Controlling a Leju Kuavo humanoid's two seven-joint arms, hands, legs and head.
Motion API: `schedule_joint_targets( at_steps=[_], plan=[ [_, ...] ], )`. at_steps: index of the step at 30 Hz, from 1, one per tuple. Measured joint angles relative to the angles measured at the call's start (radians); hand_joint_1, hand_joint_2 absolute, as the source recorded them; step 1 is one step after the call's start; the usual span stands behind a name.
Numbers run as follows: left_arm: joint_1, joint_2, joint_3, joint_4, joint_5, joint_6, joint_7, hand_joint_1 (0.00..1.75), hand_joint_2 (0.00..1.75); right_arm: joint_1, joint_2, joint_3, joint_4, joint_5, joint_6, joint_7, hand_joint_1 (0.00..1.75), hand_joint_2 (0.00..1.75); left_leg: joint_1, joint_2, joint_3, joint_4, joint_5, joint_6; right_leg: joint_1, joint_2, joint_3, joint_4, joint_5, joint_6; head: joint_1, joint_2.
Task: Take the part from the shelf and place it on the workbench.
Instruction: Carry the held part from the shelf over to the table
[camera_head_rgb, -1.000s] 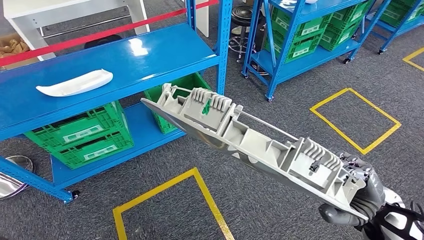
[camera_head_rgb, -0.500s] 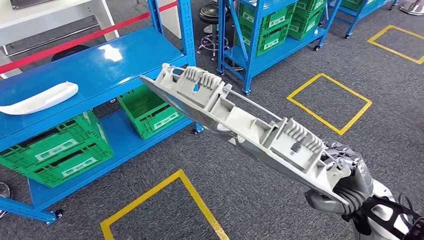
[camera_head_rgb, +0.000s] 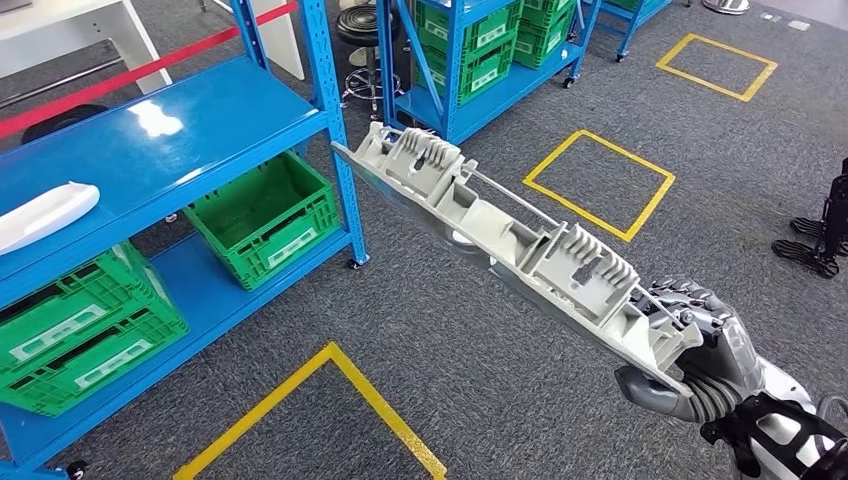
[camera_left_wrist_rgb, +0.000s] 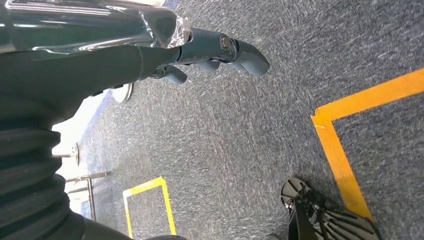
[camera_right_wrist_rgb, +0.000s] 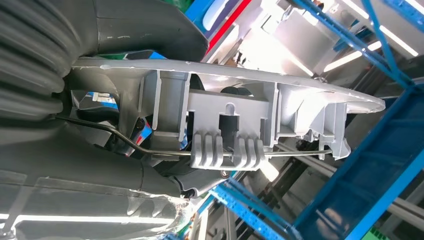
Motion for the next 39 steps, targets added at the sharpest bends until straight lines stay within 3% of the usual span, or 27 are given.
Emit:
schedule_joint_targets(
  at_steps=[2,5,7,9,11,12,13,14,16,18,20,22,24,26,27,28,30,32,33,35,37,39],
  plan=[
    [0.000,-0.004,0.004,0.000,0.001,0.005,0.010,0.00,1.75,0.009,-0.011,0.004,-0.010,-0.004,-0.013,-0.001,1.75,1.75,-0.006,0.015,0.002,0.004,-0.007,-0.009,0.003,-0.023,0.044,-0.085,0.018,-0.010,-0.001,0.000],
    [-0.001,-0.013,0.010,0.000,0.002,0.014,0.019,0.00,1.75,0.024,-0.024,0.010,-0.024,-0.009,-0.027,-0.001,1.75,1.75,-0.006,0.030,0.002,0.006,-0.014,-0.021,0.006,0.003,0.038,-0.088,0.017,-0.030,-0.002,0.000],
    [-0.002,-0.021,0.012,0.000,-0.002,0.014,0.016,0.00,1.75,0.030,-0.034,0.015,-0.035,-0.012,-0.033,-0.001,1.75,1.75,-0.001,-0.006,-0.016,0.047,-0.047,-0.031,0.003,0.020,0.036,-0.090,0.020,-0.042,-0.003,0.000],
    [-0.001,-0.027,0.012,0.000,-0.006,0.010,0.007,0.00,1.75,0.041,-0.042,0.019,-0.049,-0.015,-0.039,-0.001,1.75,1.75,0.001,-0.056,-0.074,0.171,-0.115,-0.035,0.003,0.037,0.034,-0.090,0.022,-0.049,-0.004,0.000],
    [0.001,-0.028,0.013,0.000,-0.008,0.006,-0.001,0.00,1.75,0.054,-0.047,0.020,-0.063,-0.016,-0.042,-0.001,1.75,1.75,0.001,-0.069,-0.137,0.296,-0.157,-0.033,0.006,0.056,0.031,-0.089,0.025,-0.053,-0.004,0.000],
    [0.002,-0.029,0.013,0.000,-0.009,0.004,-0.003,0.00,1.75,0.060,-0.049,0.020,-0.069,-0.016,-0.043,-0.001,1.75,1.75,0.001,-0.071,-0.147,0.310,-0.150,-0.030,0.008,0.068,0.030,-0.089,0.026,-0.054,-0.004,0.000],
    [0.002,-0.030,0.013,0.000,-0.009,0.002,-0.006,0.00,1.75,0.065,-0.051,0.021,-0.074,-0.017,-0.043,-0.001,1.75,1.75,0.001,-0.074,-0.136,0.282,-0.123,-0.026,0.010,0.079,0.030,-0.089,0.027,-0.055,-0.004,0.000],
    [0.002,-0.031,0.013,0.000,-0.009,0.000,-0.010,0.00,1.75,0.067,-0.053,0.021,-0.078,-0.017,-0.043,-0.001,1.75,1.75,0.000,-0.083,-0.107,0.219,-0.086,-0.020,0.011,0.091,0.031,-0.089,0.028,-0.055,-0.004,0.000],
    [0.001,-0.029,0.013,-0.001,-0.008,-0.004,-0.023,0.00,1.75,0.068,-0.055,0.021,-0.086,-0.016,-0.044,-0.001,1.75,1.75,-0.001,-0.128,-0.041,0.079,-0.029,-0.007,0.012,0.113,0.030,-0.088,0.031,-0.051,-0.003,0.000],
    [0.000,-0.025,0.013,-0.002,-0.005,-0.007,-0.036,0.00,1.75,0.064,-0.053,0.021,-0.090,-0.006,-0.049,-0.002,1.75,1.75,-0.004,-0.153,-0.012,0.017,-0.016,-0.003,0.010,0.134,0.025,-0.088,0.036,-0.041,-0.003,0.000],
    [-0.003,-0.022,0.014,-0.003,-0.005,-0.011,-0.043,0.00,1.75,0.062,-0.049,0.022,-0.093,0.005,-0.058,-0.002,1.75,1.75,-0.006,-0.131,-0.008,0.009,-0.011,0.000,0.004,0.154,0.017,-0.090,0.043,-0.028,-0.004,0.000],
    [-0.007,-0.020,0.014,-0.005,-0.005,-0.011,-0.045,0.00,1.75,0.064,-0.048,0.023,-0.095,0.007,-0.064,-0.002,1.75,1.75,-0.002,-0.107,-0.002,0.001,-0.001,0.008,0.005,0.127,-0.003,-0.059,0.024,-0.018,0.000,0.000],
    [-0.007,-0.018,0.014,-0.006,-0.006,-0.006,-0.044,0.00,1.75,0.068,-0.046,0.024,-0.097,0.003,-0.066,-0.002,1.75,1.75,0.000,-0.081,-0.001,-0.003,0.003,0.012,0.007,0.071,-0.054,0.048,-0.036,-0.010,0.004,0.000],
    [-0.005,-0.017,0.015,-0.006,-0.006,-0.002,-0.043,0.00,1.75,0.073,-0.043,0.024,-0.097,0.001,-0.066,-0.002,1.75,1.75,-0.001,-0.052,-0.003,-0.002,0.002,0.013,0.004,0.048,-0.111,0.175,-0.089,0.000,0.005,0.000],
    [-0.005,-0.016,0.016,-0.006,-0.006,-0.001,-0.043,0.00,1.75,0.076,-0.042,0.024,-0.097,0.001,-0.066,-0.002,1.75,1.75,-0.001,-0.038,-0.003,-0.002,0.001,0.012,0.001,0.044,-0.119,0.200,-0.092,0.003,0.005,0.000],
    [-0.005,-0.016,0.016,-0.006,-0.006,-0.001,-0.043,0.00,1.75,0.079,-0.042,0.024,-0.097,0.001,-0.066,-0.002,1.75,1.75,0.000,-0.026,-0.003,-0.002,0.000,0.010,-0.001,0.040,-0.106,0.181,-0.078,0.005,0.005,0.000],
    [-0.007,-0.015,0.017,-0.006,-0.006,-0.001,-0.043,0.00,1.75,0.081,-0.042,0.024,-0.097,0.000,-0.066,-0.002,1.75,1.75,0.000,-0.004,0.003,-0.001,-0.005,0.003,-0.006,0.013,-0.026,0.042,-0.023,0.006,0.005,0.000],
    [-0.008,-0.012,0.017,-0.007,-0.006,0.000,-0.043,0.00,1.75,0.083,-0.043,0.022,-0.097,-0.007,-0.066,-0.002,1.75,1.75,-0.004,0.012,0.007,0.001,-0.012,-0.008,-0.004,-0.013,0.039,-0.073,0.009,-0.001,0.004,0.000],
    [-0.008,-0.009,0.018,-0.008,-0.005,0.000,-0.044,0.00,1.75,0.085,-0.043,0.020,-0.097,-0.012,-0.065,-0.002,1.75,1.75,-0.006,0.019,0.008,0.002,-0.014,-0.014,-0.001,-0.017,0.049,-0.093,0.010,-0.007,0.003,0.000],
    [-0.010,-0.006,0.019,-0.009,-0.005,0.000,-0.045,0.00,1.75,0.092,-0.044,0.010,-0.098,-0.020,-0.060,-0.002,1.75,1.75,-0.006,0.033,0.010,0.001,-0.016,-0.023,0.003,0.003,0.046,-0.091,0.012,-0.020,0.002,0.000],
    [-0.013,-0.004,0.018,-0.009,-0.008,-0.004,-0.049,0.00,1.75,0.098,-0.044,-0.002,-0.099,-0.022,-0.052,-0.002,1.75,1.75,-0.001,0.012,0.001,0.023,-0.037,-0.033,0.001,0.019,0.043,-0.093,0.016,-0.031,0.001,0.000],
    [-0.014,-0.001,0.018,-0.009,-0.012,-0.007,-0.054,0.00,1.75,0.100,-0.041,-0.009,-0.099,-0.018,-0.043,-0.002,1.75,1.75,0.002,-0.040,-0.046,0.124,-0.096,-0.038,-0.003,0.034,0.041,-0.095,0.019,-0.040,0.000,0.000]
  ],
)
